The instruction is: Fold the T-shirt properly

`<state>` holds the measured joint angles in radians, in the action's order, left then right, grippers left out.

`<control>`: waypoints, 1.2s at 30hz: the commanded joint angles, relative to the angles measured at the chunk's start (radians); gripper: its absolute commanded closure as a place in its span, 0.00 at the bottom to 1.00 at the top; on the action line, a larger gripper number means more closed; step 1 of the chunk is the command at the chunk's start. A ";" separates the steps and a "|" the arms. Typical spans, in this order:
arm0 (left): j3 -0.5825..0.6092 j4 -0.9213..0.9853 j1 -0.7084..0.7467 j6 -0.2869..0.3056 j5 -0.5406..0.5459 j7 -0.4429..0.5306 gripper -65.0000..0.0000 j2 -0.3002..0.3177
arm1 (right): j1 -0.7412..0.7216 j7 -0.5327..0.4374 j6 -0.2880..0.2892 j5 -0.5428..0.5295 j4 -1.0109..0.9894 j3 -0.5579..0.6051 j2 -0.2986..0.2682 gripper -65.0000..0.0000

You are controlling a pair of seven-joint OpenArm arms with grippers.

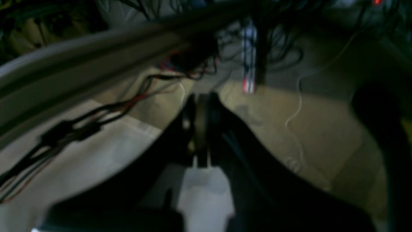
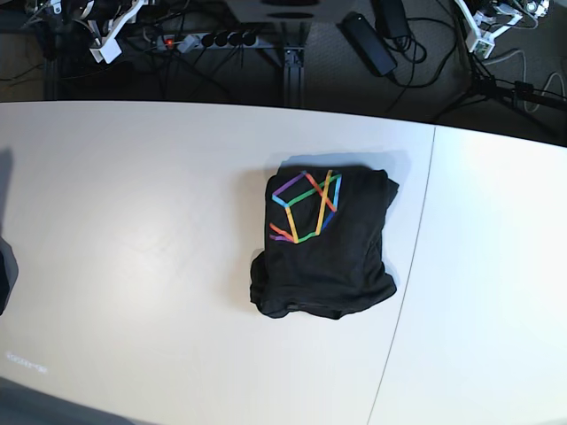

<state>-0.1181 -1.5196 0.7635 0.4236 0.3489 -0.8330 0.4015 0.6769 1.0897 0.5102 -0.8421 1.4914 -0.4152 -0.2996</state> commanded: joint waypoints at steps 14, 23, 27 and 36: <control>0.367 0.784 -0.515 -0.024 -0.041 -0.027 1.00 -0.018 | -0.377 -0.055 -0.151 0.314 -0.697 0.233 -0.002 1.00; 0.512 1.127 -0.789 -0.077 -0.133 0.075 1.00 -0.124 | -0.617 -0.089 -0.172 0.382 -0.912 0.291 0.064 1.00; 0.547 1.126 -0.831 -0.077 -0.128 0.063 1.00 -0.153 | -0.661 -0.072 -0.196 0.420 -0.915 0.291 0.082 1.00; 0.552 1.126 -0.842 -0.076 -0.125 0.067 1.00 -0.166 | -0.687 0.133 -0.200 0.468 -0.913 0.291 0.081 1.00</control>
<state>0.4328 -0.3904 -0.0685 0.3515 0.2241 -0.7586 0.2302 0.0002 1.2057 0.3576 -0.3691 0.5713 -0.1230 -0.2104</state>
